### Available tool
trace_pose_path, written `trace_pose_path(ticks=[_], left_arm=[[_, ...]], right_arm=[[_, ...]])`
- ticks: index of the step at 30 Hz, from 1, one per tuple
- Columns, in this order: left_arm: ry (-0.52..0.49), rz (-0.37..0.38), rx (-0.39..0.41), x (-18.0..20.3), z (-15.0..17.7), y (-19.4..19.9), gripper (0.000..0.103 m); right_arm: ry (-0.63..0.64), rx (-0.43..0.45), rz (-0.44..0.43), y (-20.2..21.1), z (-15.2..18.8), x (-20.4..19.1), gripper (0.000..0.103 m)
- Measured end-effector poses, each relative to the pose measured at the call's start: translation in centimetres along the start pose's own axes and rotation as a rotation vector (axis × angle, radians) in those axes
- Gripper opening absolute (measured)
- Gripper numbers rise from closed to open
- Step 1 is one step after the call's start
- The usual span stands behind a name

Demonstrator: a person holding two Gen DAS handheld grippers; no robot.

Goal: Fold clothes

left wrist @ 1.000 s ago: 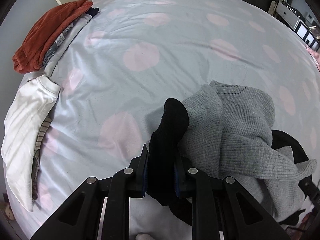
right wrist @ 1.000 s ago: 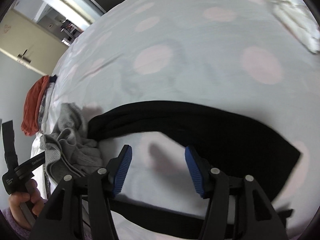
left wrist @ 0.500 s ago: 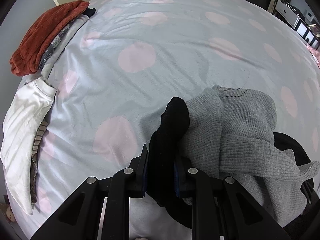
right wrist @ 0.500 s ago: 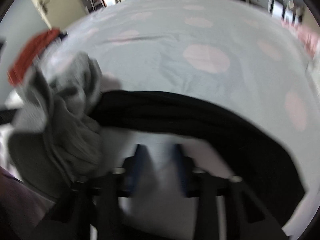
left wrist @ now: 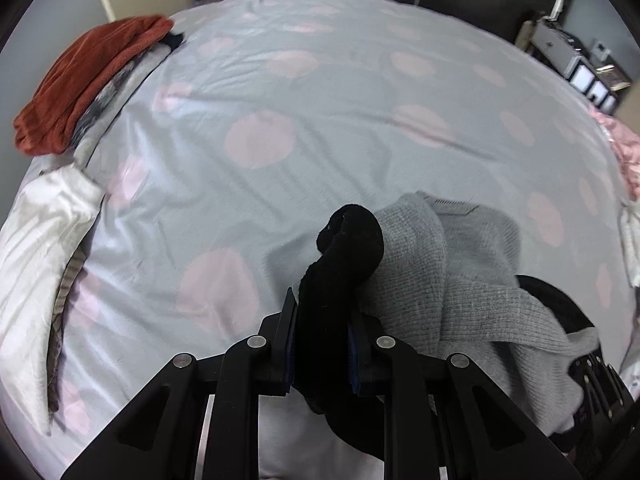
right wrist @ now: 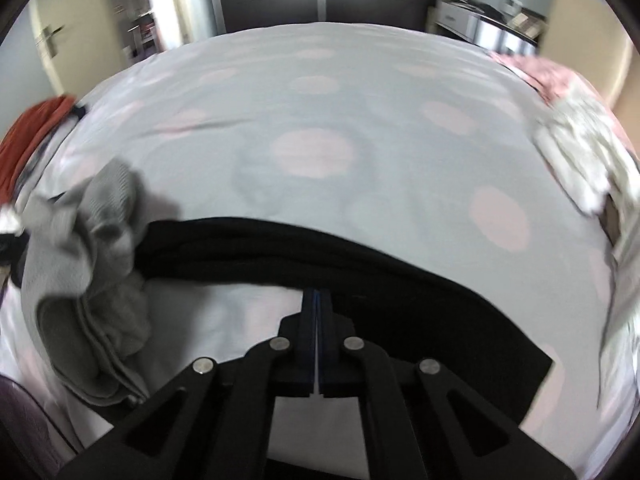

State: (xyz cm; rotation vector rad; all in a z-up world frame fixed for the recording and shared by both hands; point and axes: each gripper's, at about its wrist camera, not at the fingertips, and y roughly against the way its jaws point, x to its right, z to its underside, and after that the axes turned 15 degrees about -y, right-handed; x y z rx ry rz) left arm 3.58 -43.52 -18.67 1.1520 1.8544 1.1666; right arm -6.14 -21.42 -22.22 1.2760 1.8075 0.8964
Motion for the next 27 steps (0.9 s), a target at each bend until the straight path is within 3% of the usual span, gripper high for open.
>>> trace_pose_path(ticks=[5, 11, 13, 14, 16, 22, 27], left_arm=[[-0.077, 0.118, 0.017, 2.2, 0.1, 0.4, 0.021], [0.031, 0.308, -0.01, 0.3, 0.5, -0.3, 0.021], [0.059, 0.335, -0.021, -0.1, 0.9, -0.4, 0.021], [0.063, 0.34, -0.023, -0.1, 1.0, -0.3, 0.021], [0.062, 0.338, -0.026, 0.1, 1.0, -0.2, 0.021], [0.005, 0.254, -0.042, 1.1, 0.8, -0.2, 0.021], [0.005, 0.194, -0.079, 0.9, 0.8, -0.9, 0.021]], right_arm=[[-0.091, -0.055, -0.014, -0.4, -0.5, 2.0, 0.0], [-0.114, -0.091, -0.154, 0.5, 0.2, 1.8, 0.005], [-0.111, -0.106, -0.203, 0.4, 0.1, 1.4, 0.015], [-0.109, -0.116, -0.228, 0.4, 0.1, 1.2, 0.021], [-0.116, -0.13, -0.271, 0.4, 0.1, 1.0, 0.022], [-0.146, -0.126, -0.355, 0.0, -0.4, 0.6, 0.04], [-0.143, -0.124, -0.38, -0.5, -0.9, -0.1, 0.043]])
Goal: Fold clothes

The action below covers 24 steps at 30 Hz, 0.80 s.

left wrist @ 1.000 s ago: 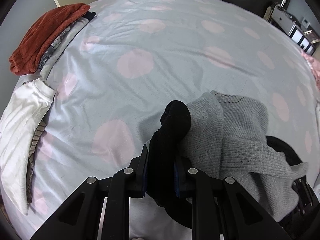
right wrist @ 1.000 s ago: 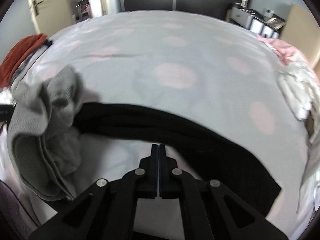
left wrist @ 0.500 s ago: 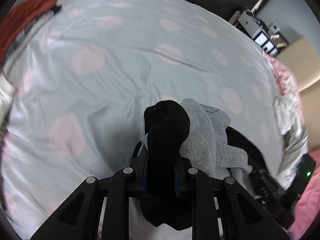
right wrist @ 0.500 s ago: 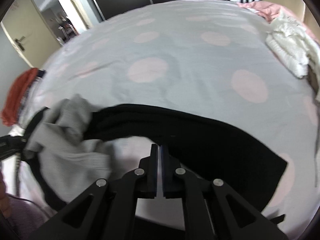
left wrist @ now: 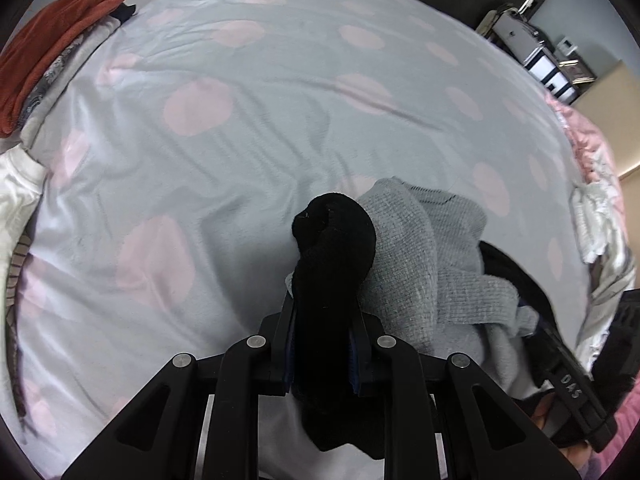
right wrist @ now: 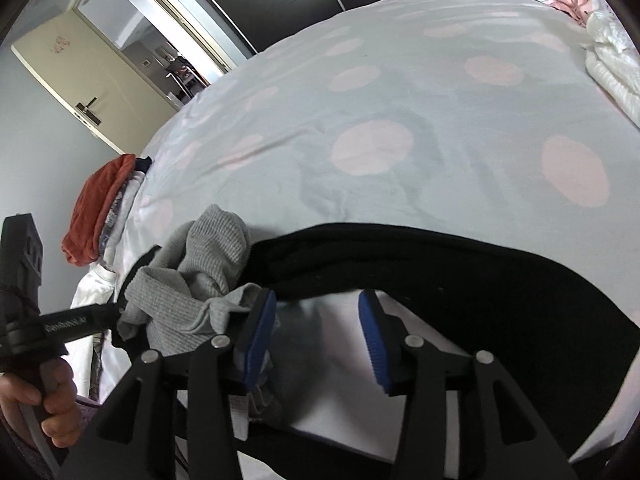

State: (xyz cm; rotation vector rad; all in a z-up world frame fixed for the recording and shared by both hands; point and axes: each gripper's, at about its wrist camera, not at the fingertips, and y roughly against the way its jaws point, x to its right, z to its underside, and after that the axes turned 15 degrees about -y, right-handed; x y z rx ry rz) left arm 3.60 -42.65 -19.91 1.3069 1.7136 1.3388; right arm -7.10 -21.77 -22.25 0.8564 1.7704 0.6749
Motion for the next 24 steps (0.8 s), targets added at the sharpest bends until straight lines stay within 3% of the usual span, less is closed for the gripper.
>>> trace_pose_path(ticks=[3, 7, 10, 12, 16, 19, 24], left_arm=[[0.008, -0.031, -0.024, -0.3, 0.1, -0.4, 0.021], [0.012, -0.037, -0.031, -0.5, 0.0, -0.6, 0.021], [0.004, -0.043, -0.031, -0.4, -0.2, -0.7, 0.021], [0.004, -0.043, -0.029, -0.5, -0.2, -0.7, 0.021], [0.005, -0.034, -0.019, -0.6, -0.2, -0.6, 0.021], [0.003, -0.03, 0.007, -0.6, -0.1, 0.1, 0.021], [-0.004, -0.02, 0.065, -0.6, 0.2, 1.6, 0.021]], right_arm=[[0.048, 0.08, 0.085, -0.1, -0.4, -0.4, 0.044], [0.069, 0.106, 0.203, -1.3, -1.3, 0.5, 0.044], [0.048, 0.084, 0.192, -2.0, -1.7, 1.3, 0.044], [0.101, 0.086, 0.216, -2.2, -1.1, 0.6, 0.042], [0.219, 0.093, 0.266, -2.6, 0.2, -1.0, 0.015], [0.285, 0.117, 0.309, -2.4, 1.0, -1.9, 0.011], [0.245, 0.184, 0.359, -0.5, 1.2, -1.3, 0.009]])
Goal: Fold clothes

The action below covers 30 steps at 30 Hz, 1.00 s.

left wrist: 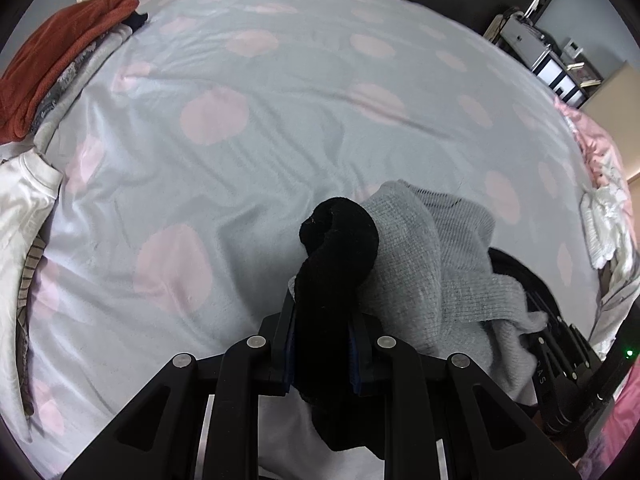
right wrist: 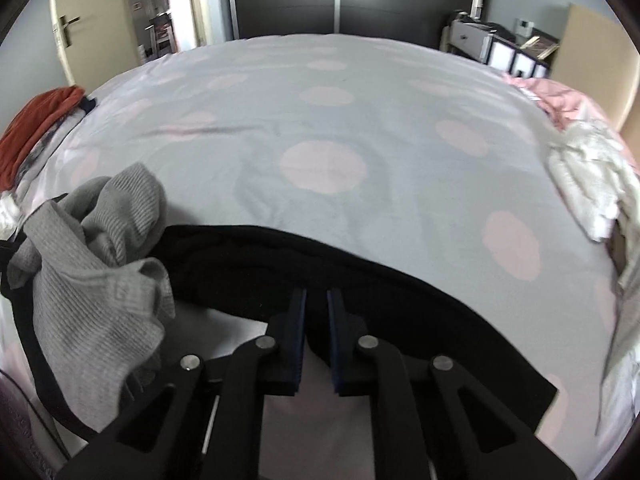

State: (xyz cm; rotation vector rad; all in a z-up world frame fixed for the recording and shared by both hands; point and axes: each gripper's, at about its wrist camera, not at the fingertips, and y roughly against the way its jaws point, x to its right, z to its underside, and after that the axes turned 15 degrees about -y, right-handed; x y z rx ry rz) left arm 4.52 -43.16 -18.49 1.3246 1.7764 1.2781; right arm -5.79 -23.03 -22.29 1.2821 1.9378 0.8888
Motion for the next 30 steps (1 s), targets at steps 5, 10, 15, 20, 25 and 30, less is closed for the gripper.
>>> trace_pose_path(ticks=[5, 10, 15, 20, 25, 30], left_arm=[[-0.075, 0.003, 0.094, 1.7, -0.3, 3.2, 0.021], [-0.123, 0.053, 0.159, 3.1, -2.9, 6.4, 0.021], [-0.161, 0.07, 0.247, 4.6, -5.2, 10.8, 0.021], [-0.159, 0.097, 0.31, 4.5, -7.3, 14.4, 0.02], [-0.133, 0.101, 0.287, 3.7, -7.6, 13.3, 0.02], [-0.182, 0.14, 0.123, 4.4, -5.7, 6.9, 0.02]], right_arm=[[-0.094, 0.042, 0.056, 2.3, -1.2, 2.7, 0.009], [-0.173, 0.122, 0.12, 5.8, -3.3, 6.1, 0.009], [-0.264, 0.242, 0.226, 10.8, -6.9, 11.0, 0.009], [-0.354, 0.353, 0.36, 15.8, -10.5, 17.5, 0.009], [-0.423, 0.404, 0.508, 18.4, -11.9, 23.3, 0.009], [-0.403, 0.31, 0.608, 15.2, -10.5, 25.7, 0.009]])
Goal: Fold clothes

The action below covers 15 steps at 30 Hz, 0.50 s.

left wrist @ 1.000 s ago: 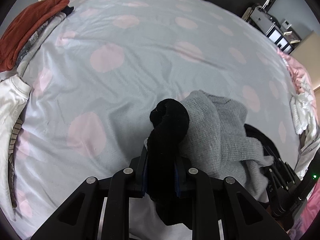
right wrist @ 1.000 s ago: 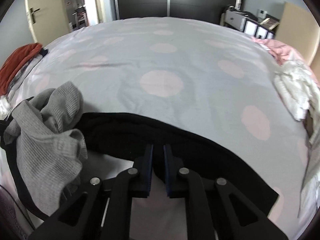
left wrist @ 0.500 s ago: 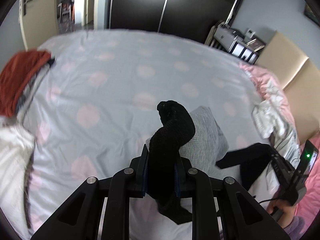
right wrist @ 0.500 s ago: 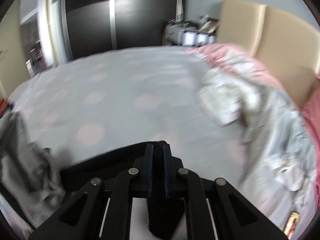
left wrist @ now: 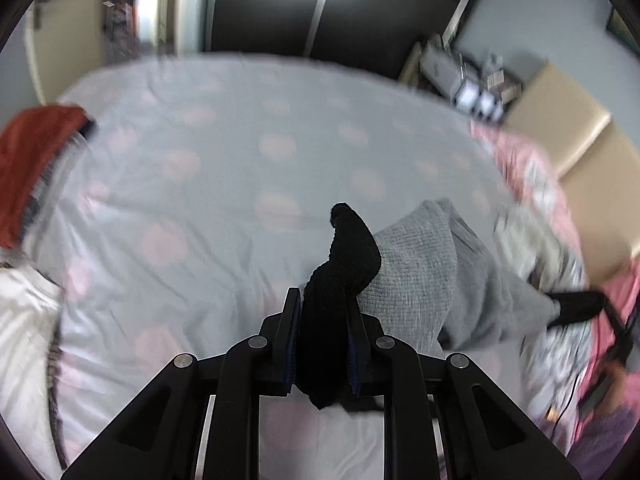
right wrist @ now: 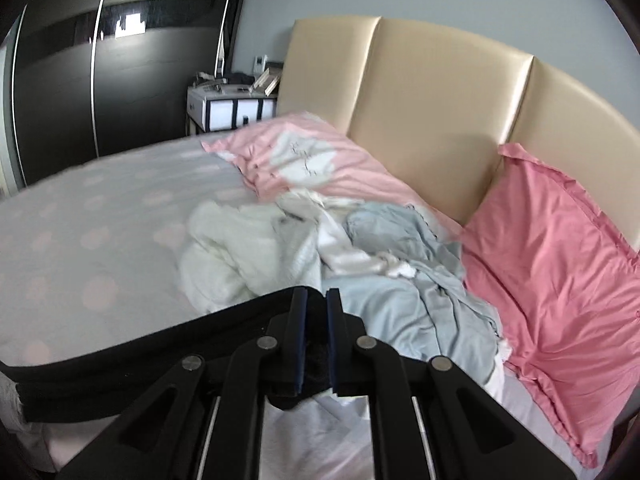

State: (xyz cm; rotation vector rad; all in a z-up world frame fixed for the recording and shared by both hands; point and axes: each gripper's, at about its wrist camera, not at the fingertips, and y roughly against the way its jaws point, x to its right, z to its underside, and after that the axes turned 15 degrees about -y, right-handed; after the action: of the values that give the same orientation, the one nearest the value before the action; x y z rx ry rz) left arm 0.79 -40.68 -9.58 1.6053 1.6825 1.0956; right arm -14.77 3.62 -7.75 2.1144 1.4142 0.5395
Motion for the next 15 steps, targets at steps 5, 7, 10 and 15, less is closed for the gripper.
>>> trace_pose_path(ticks=[5, 7, 10, 15], left_arm=[[0.01, 0.047, -0.228, -1.1, 4.6, -7.0, 0.021], [0.059, 0.072, -0.277, -2.1, 5.7, -8.3, 0.022], [0.117, 0.108, -0.279, -3.1, 6.2, -8.6, 0.023], [0.127, 0.087, -0.267, -2.7, 6.6, -8.6, 0.025]], right_arm=[[0.029, -0.145, 0.034, -3.6, 4.3, -0.1, 0.009], [0.029, -0.195, 0.018, -4.4, 5.7, -0.4, 0.01], [0.018, -0.25, -0.003, -4.7, 6.8, -0.7, 0.012], [-0.068, -0.295, -0.231, -2.7, 7.7, -1.3, 0.02]])
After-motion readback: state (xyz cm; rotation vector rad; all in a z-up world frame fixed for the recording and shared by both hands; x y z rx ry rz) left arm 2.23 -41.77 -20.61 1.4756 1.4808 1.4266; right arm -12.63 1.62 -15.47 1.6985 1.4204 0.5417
